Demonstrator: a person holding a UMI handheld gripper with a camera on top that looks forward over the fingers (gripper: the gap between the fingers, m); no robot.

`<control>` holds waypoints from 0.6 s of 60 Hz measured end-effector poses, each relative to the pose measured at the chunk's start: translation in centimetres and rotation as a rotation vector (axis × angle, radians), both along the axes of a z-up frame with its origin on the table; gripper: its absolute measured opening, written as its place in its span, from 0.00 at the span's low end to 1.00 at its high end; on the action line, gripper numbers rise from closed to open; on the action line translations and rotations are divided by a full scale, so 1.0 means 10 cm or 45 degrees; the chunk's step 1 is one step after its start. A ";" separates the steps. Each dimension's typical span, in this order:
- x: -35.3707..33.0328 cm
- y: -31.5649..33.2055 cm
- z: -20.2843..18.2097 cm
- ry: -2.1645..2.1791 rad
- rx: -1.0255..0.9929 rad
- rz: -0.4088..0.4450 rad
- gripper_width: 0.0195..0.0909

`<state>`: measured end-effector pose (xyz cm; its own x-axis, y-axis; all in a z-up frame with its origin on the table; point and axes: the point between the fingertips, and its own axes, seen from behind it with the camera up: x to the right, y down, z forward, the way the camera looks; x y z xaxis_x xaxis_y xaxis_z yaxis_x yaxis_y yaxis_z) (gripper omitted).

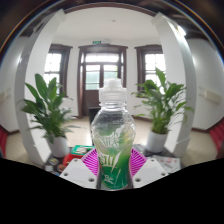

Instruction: Pour water

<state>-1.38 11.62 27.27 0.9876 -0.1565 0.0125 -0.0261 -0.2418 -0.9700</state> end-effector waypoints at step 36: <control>1.84 0.01 -1.74 0.000 -0.177 -0.310 0.22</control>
<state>17.05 11.68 9.89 0.9211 -0.3860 0.0506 -0.0995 -0.3590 -0.9280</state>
